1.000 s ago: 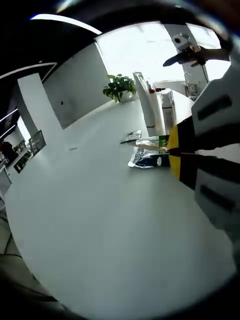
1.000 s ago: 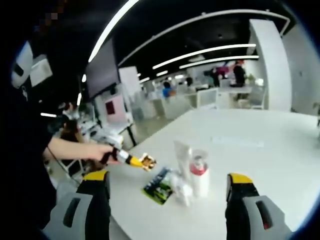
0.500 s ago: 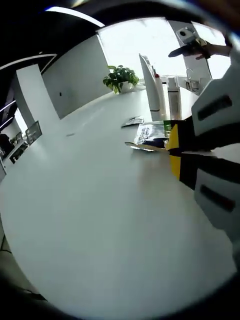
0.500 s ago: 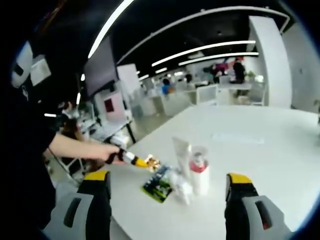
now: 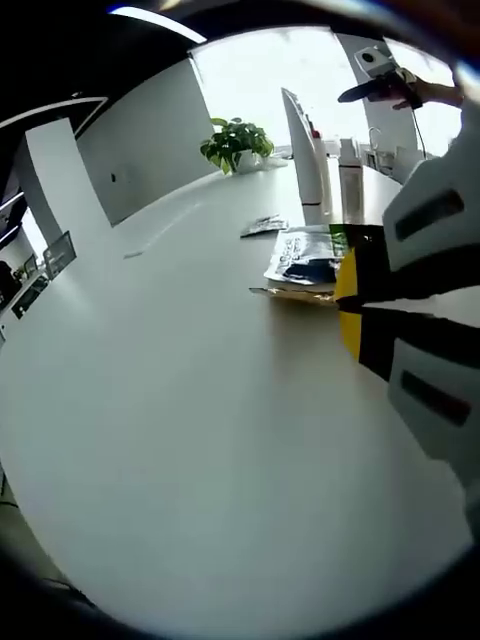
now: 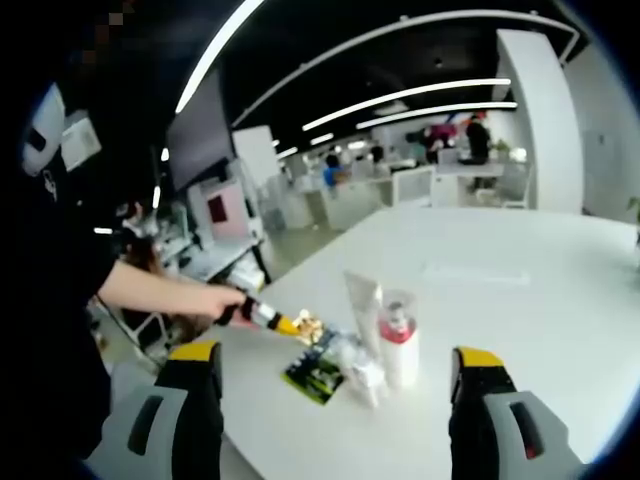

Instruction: Arrange the skincare products in the storage area until every visible bottle or jar stands upright without overlapping.

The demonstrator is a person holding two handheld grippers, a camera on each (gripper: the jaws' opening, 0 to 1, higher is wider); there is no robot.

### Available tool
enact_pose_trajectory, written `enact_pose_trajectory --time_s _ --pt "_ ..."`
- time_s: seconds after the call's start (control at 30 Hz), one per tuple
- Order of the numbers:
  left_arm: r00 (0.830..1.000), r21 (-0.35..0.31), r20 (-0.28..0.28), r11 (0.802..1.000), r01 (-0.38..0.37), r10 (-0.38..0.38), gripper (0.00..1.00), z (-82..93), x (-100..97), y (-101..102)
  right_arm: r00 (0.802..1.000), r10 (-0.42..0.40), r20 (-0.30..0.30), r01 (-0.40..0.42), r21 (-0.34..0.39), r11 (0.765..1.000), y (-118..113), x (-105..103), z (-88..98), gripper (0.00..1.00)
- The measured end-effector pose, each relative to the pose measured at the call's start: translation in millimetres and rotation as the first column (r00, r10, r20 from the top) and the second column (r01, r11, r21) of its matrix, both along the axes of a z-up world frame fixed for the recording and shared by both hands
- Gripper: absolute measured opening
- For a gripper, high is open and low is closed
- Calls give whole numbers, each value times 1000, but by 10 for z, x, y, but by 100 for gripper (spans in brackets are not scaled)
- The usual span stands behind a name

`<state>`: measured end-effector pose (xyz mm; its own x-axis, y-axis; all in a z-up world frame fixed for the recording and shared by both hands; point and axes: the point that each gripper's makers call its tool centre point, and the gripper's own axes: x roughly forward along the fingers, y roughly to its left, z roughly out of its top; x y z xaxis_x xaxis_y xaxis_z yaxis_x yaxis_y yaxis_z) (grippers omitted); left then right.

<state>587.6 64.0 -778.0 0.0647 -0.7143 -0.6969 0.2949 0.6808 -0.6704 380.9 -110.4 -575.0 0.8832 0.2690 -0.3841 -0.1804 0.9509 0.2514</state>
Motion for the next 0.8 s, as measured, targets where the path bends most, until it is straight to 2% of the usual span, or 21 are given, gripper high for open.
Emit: enact_pose_trajectory --time_s 0.1,0.17,0.3,0.37,0.5,0.8 --pt "1000 27 7 999 29 -29 8 -25 -18 6 1000 -1 -4 1 3 1000 -3 -3 -13 97" --pt "997 55 39 997 60 -62 9 -37 -12 19 1000 0 -2 0 5 1000 0 -6 -11 97" --pt "994 78 58 993 93 -98 11 -41 -6 17 1000 -2 -3 2 9 1000 -4 -10 -16 97" --pt "991 89 72 990 105 -112 10 -61 50 24 1000 -2 -2 2 10 1000 -5 -10 -15 96" --pt "979 132 117 979 154 -169 12 -49 75 38 1000 -1 0 1 15 1000 0 -7 -13 96" --pt "966 184 146 965 187 -215 12 -68 112 82 1000 -2 -1 2 19 1000 6 -10 -16 96"
